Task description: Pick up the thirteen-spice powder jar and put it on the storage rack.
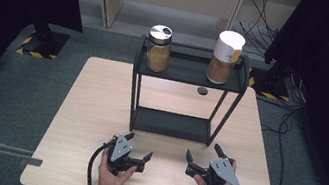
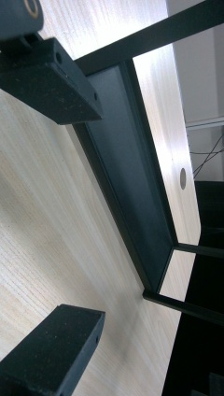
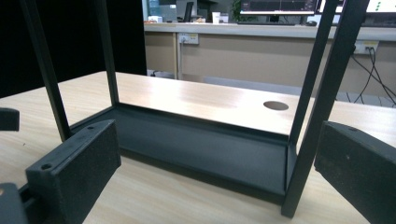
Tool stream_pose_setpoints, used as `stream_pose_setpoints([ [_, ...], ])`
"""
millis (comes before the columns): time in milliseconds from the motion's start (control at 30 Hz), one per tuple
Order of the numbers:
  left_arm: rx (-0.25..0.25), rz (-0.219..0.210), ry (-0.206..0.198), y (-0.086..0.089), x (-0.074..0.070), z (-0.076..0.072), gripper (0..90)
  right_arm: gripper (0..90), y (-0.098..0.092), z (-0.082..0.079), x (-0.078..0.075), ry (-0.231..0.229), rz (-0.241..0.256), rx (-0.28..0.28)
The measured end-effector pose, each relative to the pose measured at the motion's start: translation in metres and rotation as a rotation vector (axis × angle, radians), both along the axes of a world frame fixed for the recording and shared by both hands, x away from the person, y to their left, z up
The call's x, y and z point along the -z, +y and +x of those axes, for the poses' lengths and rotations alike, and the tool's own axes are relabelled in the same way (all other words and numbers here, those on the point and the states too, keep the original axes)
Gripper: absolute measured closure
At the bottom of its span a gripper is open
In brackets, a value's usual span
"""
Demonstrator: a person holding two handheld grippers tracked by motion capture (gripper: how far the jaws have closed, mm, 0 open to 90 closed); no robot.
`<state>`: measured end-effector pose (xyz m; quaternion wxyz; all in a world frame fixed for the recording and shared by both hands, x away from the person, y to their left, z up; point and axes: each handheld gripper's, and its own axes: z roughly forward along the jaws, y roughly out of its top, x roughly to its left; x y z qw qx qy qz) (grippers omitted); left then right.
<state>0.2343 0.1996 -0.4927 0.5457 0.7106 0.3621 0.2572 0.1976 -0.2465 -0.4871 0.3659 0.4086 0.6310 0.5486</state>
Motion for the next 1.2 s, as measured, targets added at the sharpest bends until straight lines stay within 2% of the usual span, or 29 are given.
stream_pose_setpoints([
  [300,0.001,0.0,0.0,0.0,0.0,0.0,4.1,0.6,-0.004,-0.002,0.007,0.037,0.025,0.002],
  [633,0.002,0.0,0.001,0.0,0.0,0.0,4.1,0.7,-0.004,0.0,0.014,0.075,0.017,0.0],
  [1200,0.003,0.004,0.0,-0.001,0.0,0.0,4.1,0.6,-0.005,0.0,0.014,0.077,0.026,-0.005],
])
